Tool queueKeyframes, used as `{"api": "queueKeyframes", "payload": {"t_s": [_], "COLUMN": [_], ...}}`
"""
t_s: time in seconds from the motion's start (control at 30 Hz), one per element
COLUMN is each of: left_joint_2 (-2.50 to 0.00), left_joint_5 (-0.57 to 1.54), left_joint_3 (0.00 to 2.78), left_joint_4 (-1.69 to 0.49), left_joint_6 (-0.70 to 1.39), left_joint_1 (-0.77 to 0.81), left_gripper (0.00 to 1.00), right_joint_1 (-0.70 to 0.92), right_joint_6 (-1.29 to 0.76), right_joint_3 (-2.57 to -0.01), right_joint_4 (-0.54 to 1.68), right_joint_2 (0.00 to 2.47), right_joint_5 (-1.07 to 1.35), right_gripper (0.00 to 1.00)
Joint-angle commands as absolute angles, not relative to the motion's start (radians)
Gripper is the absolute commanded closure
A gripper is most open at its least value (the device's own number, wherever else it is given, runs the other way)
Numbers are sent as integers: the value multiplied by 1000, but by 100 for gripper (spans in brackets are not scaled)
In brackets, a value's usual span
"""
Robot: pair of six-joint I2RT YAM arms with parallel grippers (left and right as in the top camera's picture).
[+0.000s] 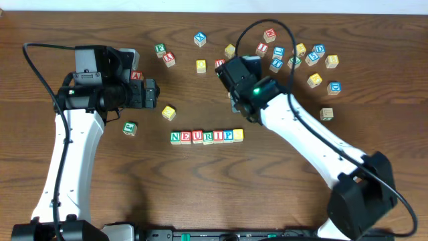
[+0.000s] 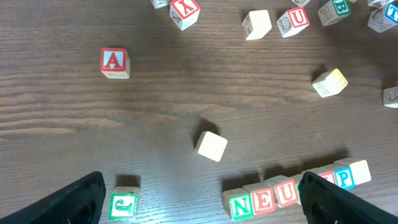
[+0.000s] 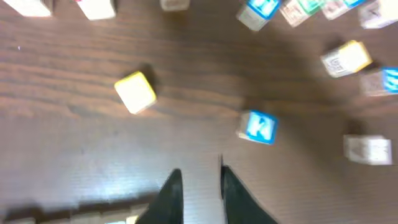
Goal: Spell out NEURIPS
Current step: 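Lift the right gripper and move it back to the upper right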
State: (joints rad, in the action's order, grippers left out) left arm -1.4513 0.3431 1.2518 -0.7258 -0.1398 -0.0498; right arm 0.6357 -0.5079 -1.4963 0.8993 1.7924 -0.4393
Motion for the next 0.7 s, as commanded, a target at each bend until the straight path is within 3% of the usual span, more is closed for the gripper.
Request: {"api": "queueKeyframes", "payload": {"t_s": [0.0, 0.1, 0.2, 0.27, 0.67], "left_joint_2": [-1452, -1452, -1452, -1452, -1458], "left_joint_5": [358, 358, 358, 358, 360], "left_joint_3": [1274, 1274, 1274, 1274, 1274], "left_joint_4": [-726, -726, -725, -725, -710], "left_joint_6": [-160, -160, -160, -160, -130], "left_joint_1": [-52, -52, -52, -52, -44], "left_gripper": [2, 2, 2, 2, 2], "right_joint_1": [625, 618, 614, 613, 548], "right_joint_6": [-528, -546, -546, -546, -561], "right_joint_3": [-1558, -1599, -1625, -1637, -1663], "right_joint_4": [985, 1087, 1150, 1177, 1209], "right_joint_2": [1758, 1758, 1758, 1758, 1757], "right_joint_5": [-473, -472, -468, -468, -464], "right_gripper": [82, 61, 23, 4, 1]}}
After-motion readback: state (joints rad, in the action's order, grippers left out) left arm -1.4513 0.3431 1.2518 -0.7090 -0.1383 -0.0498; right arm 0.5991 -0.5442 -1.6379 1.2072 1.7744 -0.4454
